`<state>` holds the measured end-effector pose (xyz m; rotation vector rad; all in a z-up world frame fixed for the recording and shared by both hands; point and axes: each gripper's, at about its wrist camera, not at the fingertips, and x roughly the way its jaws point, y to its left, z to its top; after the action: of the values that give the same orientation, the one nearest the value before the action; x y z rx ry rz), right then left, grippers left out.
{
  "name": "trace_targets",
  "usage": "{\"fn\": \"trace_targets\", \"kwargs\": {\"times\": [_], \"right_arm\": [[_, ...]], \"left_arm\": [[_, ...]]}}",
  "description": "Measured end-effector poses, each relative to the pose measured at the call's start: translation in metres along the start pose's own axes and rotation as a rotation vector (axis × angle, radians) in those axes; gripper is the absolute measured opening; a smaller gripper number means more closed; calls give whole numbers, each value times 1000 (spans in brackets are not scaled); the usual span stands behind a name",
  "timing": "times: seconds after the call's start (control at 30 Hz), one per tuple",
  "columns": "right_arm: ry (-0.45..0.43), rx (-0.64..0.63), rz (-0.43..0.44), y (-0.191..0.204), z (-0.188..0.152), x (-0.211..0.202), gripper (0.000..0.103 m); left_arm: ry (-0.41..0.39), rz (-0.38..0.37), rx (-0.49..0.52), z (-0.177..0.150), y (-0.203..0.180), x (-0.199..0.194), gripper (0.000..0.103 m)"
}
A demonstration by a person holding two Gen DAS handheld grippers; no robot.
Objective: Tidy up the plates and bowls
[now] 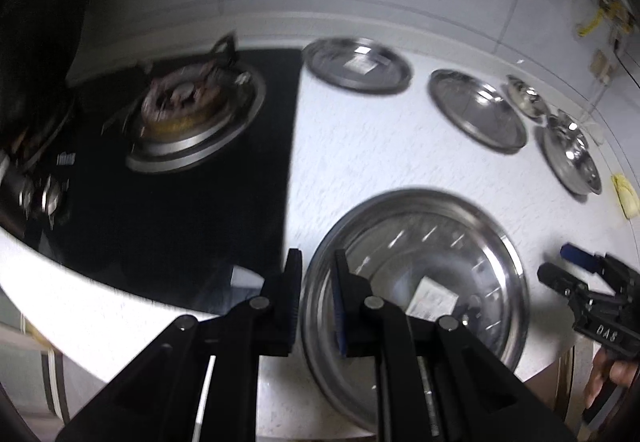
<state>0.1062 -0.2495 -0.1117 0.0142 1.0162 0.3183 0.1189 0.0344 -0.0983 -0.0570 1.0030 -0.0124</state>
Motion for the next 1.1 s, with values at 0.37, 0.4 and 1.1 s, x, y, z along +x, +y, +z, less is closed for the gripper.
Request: {"fn": "trace_targets", "kwargs": {"times": [0.37,0.4,1.1], "right_arm": [[-65,-53,16,-57,80,-8,96],[-63,-56,17,-64,91,-5,101],[230,107,111,-140,215,124,102]], "left_arm": [[31,-200,52,80,-54,29,47],[49,-228,41,90,-60,37,52],[289,-311,-234,181,-119,200,72]]}}
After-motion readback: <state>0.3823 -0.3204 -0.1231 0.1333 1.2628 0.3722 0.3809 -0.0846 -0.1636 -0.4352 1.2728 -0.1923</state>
